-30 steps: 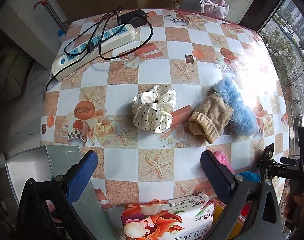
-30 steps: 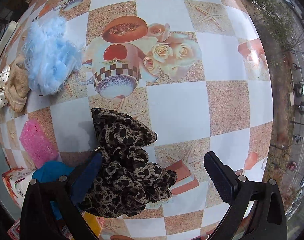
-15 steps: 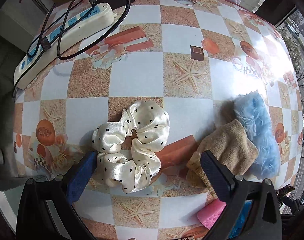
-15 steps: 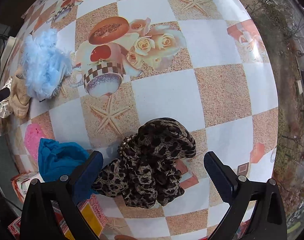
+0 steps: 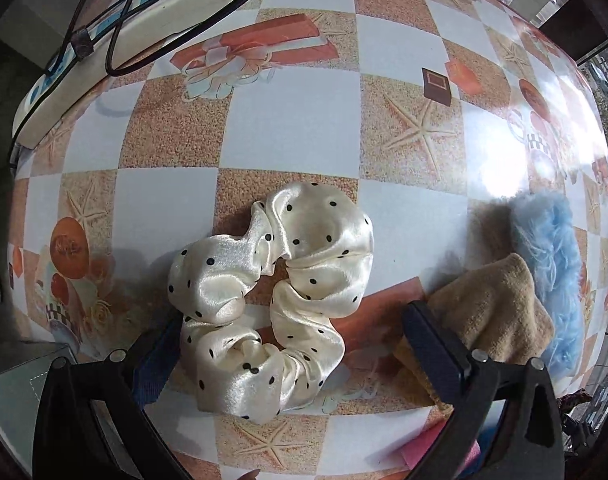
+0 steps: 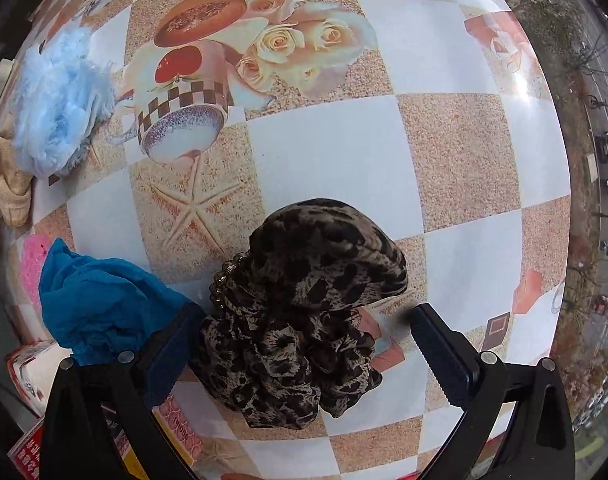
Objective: Organize soft objects
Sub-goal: 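Grasp the leopard scrunchie with right tool while left tool grasps cream polka-dot scrunchie, then carry the cream polka-dot and leopard scrunchies with both tools over the box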
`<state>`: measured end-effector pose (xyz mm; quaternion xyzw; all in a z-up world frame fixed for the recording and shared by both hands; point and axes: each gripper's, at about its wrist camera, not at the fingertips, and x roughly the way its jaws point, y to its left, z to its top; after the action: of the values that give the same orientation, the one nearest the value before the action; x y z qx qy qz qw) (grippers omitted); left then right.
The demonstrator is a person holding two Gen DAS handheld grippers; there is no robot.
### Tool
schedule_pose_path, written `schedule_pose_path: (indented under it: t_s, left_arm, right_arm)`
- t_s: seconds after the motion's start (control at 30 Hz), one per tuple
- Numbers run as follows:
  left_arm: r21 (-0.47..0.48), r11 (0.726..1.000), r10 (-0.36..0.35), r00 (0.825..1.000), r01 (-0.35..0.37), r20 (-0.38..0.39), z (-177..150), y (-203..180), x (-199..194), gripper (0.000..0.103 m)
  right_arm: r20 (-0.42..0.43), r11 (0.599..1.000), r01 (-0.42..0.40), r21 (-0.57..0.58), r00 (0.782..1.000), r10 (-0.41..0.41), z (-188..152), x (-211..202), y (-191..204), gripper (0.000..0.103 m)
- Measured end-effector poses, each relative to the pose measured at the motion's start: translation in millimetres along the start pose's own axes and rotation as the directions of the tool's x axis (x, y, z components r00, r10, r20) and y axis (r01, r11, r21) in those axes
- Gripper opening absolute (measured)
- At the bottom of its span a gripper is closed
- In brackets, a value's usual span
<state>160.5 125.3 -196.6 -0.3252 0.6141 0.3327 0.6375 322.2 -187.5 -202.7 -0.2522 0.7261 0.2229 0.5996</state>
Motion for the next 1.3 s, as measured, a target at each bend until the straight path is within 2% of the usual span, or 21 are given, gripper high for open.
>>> schedule_pose_path:
  t_s: [0.1,0.27,0.3,0.33,0.37,0.4,0.43,0.47,0.5,0.7,0.8,1.03,1.3]
  left_arm:
    - [-0.004,1.0,0.0,1.0,0.001,0.031,-2,-1,-1,0.103]
    - [-0.004,1.0,0.003,0.999,-0.003,-0.041,-5,-4,0,0.101]
    - [0.003,1.0,0.002,1.0,-0.002,-0.024,-6,-5,-3,0.093]
    - [0.022,1.0,0.002,1.0,-0.002,-0.004,-7,-7,-8,0.079]
    - [0.049,0.999,-0.001,1.0,0.0,0.016,-9,-10,-15,0.07]
    - [0.078,0.997,-0.006,1.0,0.004,0.026,-11,-14,-18,0.047]
    - [0.103,0.995,-0.004,1.0,0.002,0.022,-13,-18,-20,0.027]
    - [0.116,0.993,0.001,1.0,-0.002,0.017,-14,-20,-21,0.026]
    - [0.119,0.993,0.002,1.0,-0.005,0.03,-15,-21,-25,0.025]
    - [0.162,0.987,-0.008,0.99,-0.015,0.143,-33,-19,-67,0.025]
    - [0.178,0.984,-0.032,0.984,0.001,0.174,-47,-17,-91,0.025]
    - [0.218,0.976,-0.051,0.976,0.003,0.213,-81,-17,-126,0.025]
    - [0.249,0.968,-0.067,0.974,0.011,0.216,-120,-16,-139,0.025]
  right_arm:
    - [0.003,1.0,0.0,0.001,1.0,0.0,-5,2,1,0.103]
    - [0.008,1.0,0.001,-0.006,1.0,-0.001,-7,3,3,0.101]
    - [0.016,1.0,0.002,0.0,1.0,-0.002,-10,-1,2,0.095]
    - [0.028,1.0,0.001,0.004,1.0,-0.001,-14,-6,1,0.09]
    - [0.042,1.0,0.001,0.0,0.999,-0.001,-18,-13,1,0.075]
    - [0.058,1.0,0.0,-0.01,0.998,0.0,-21,-18,1,0.057]
    - [0.066,1.0,-0.005,-0.02,0.998,0.006,-22,-21,2,0.047]
    - [0.065,1.0,-0.014,-0.025,0.998,0.016,-24,-23,1,0.035]
    - [0.064,0.999,-0.029,-0.02,0.998,0.03,-24,-24,-1,0.034]
    - [0.133,0.994,-0.106,0.035,0.986,0.1,-30,-49,-16,0.033]
    - [0.152,0.991,-0.123,0.043,0.982,0.115,-32,-62,-17,0.033]
    - [0.183,0.985,-0.169,0.037,0.97,0.16,-42,-91,-7,0.034]
    - [0.242,0.98,-0.2,-0.006,0.95,0.196,-60,-110,18,0.034]
